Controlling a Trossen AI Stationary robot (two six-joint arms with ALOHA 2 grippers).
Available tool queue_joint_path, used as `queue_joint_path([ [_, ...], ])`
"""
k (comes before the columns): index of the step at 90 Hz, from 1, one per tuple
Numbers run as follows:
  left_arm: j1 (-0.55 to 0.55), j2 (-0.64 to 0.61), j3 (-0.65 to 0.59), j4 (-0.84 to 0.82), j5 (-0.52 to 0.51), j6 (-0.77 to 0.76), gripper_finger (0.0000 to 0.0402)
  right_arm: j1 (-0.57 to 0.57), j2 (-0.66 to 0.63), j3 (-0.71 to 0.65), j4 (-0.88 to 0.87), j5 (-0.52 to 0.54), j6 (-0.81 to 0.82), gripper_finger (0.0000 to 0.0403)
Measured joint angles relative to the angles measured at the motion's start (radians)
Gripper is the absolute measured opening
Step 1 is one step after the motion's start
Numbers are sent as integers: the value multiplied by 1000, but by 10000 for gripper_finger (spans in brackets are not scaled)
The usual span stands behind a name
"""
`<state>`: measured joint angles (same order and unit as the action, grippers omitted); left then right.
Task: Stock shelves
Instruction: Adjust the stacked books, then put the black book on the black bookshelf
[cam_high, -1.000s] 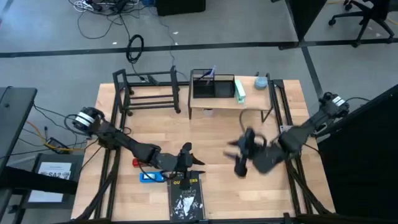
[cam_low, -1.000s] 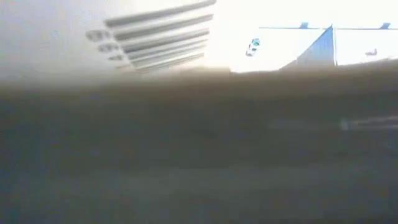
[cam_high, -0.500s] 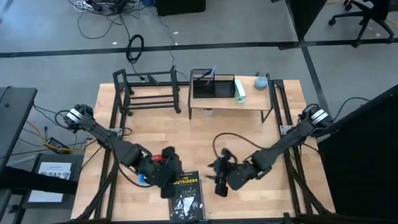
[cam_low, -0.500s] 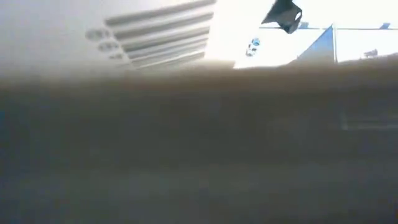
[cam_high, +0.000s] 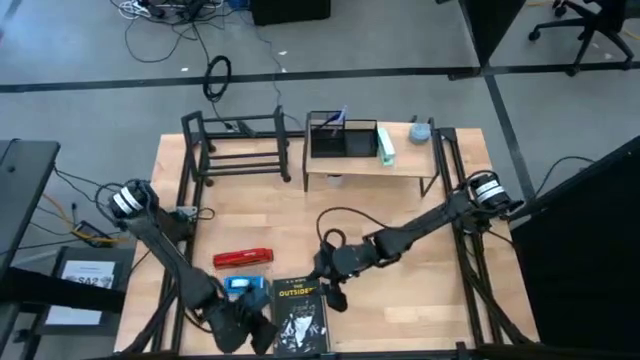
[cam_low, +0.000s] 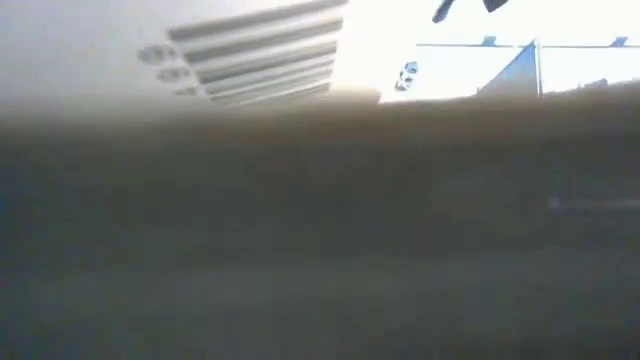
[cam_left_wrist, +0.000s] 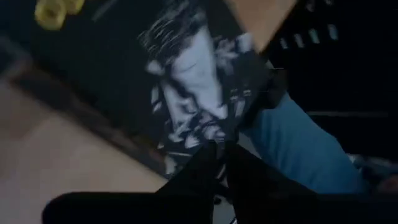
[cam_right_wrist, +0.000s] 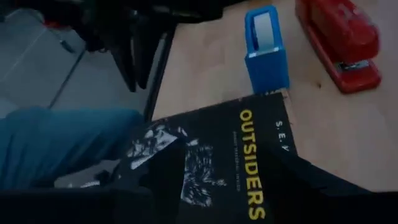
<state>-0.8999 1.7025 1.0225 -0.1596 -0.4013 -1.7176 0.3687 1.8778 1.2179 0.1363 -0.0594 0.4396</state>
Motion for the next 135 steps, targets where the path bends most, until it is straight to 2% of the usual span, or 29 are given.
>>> queue_joint_path([
  [20, 20, 148, -9, 93, -41, -47, 16, -17, 50, -2, -71, -57, -7, 150],
  [38, 89, 210, -6, 115, -153, -39, 16, -63, 121, 2, -192, -71, -24, 137],
  [46, 122, 212, -8, 122, -196, 0, 14, -89, 125, 6, -262, -56, -27, 131],
  [53, 153, 216, -10, 143, -255, 47, 9, -106, 118, 4, -325, 0, -27, 127],
  [64, 188, 216, -12, 128, -293, 73, 1, -128, 88, 3, -380, 86, -24, 121],
  [88, 229, 170, -15, 37, -306, 95, 0, -143, -14, -8, -495, 124, 4, 119],
  [110, 228, 84, 7, -70, -328, 98, 0, -88, -150, -5, -658, 132, 54, 118],
  [126, 227, 62, 8, -65, -324, 79, 0, -27, -135, -33, -652, 146, 171, 117],
  [135, 234, 79, 8, -68, -280, 59, 2, -5, -102, -72, -658, 168, 241, 116],
])
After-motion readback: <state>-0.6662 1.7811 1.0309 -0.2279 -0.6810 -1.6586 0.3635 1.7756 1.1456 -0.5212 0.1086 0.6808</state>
